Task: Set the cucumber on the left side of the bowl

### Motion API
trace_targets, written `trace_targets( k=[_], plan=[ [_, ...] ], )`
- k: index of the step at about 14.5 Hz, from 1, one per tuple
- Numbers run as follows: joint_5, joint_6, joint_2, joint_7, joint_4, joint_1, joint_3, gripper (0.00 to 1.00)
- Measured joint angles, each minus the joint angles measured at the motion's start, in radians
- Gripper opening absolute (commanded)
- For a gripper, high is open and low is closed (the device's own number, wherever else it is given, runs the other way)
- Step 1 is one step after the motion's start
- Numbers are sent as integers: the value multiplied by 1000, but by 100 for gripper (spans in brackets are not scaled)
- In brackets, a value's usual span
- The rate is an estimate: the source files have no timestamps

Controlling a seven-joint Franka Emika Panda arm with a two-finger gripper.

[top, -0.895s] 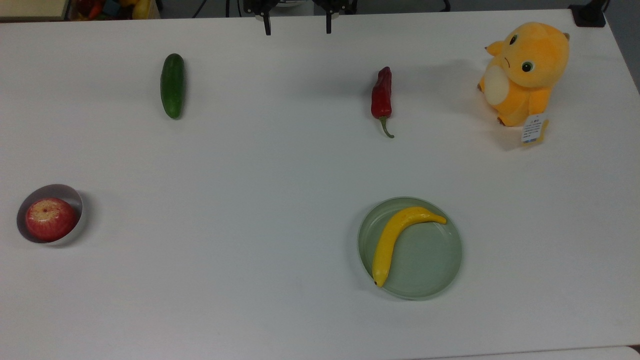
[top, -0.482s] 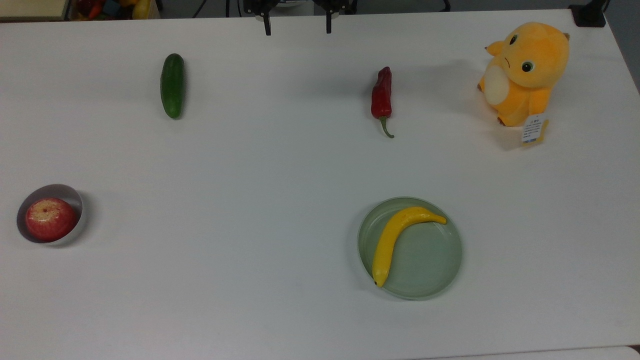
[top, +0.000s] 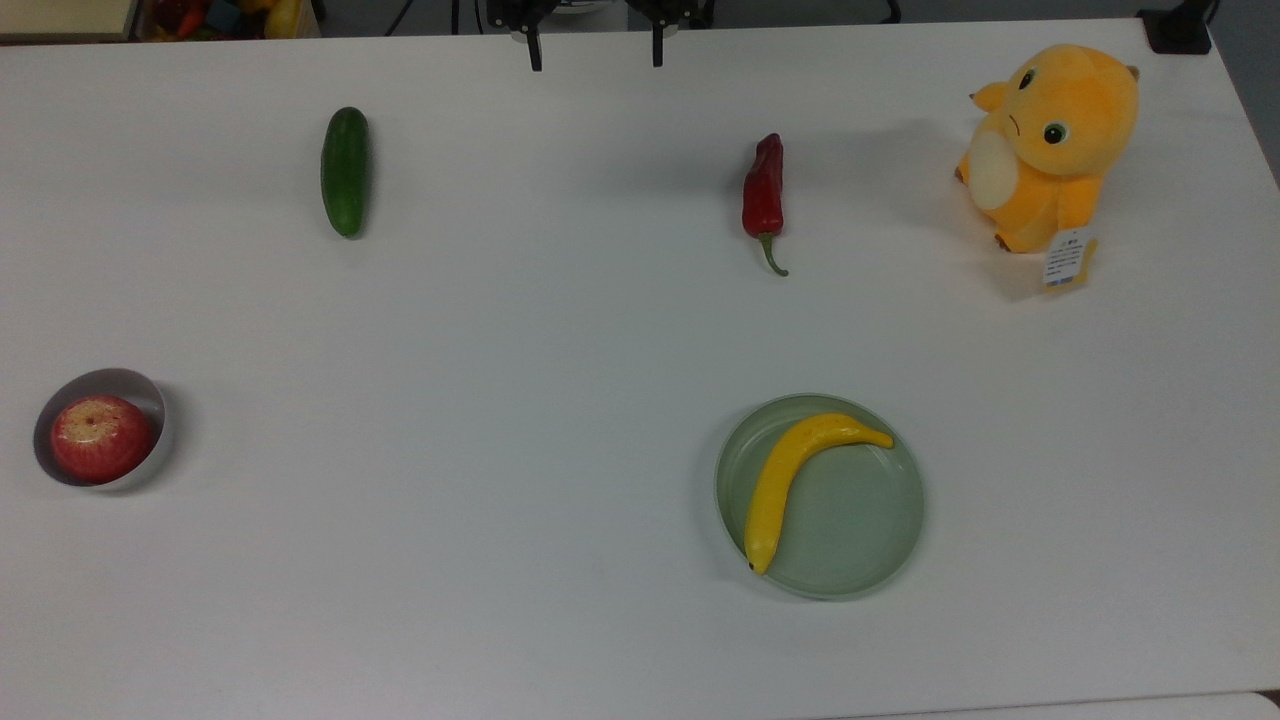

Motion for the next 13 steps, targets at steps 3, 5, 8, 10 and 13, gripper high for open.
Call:
trace_targets(
  k=[3, 5, 8, 10, 13],
  plan=[
    [0, 0, 0, -1, 0, 2, 0, 100],
    [0, 0, 2, -1, -1, 3, 1, 100],
    [0, 0, 8, -22, -6, 3, 1, 100],
    [0, 0, 13, -93, -14, 2, 1, 100],
    [0, -22, 14, -228, -26, -17, -15, 100]
  ],
)
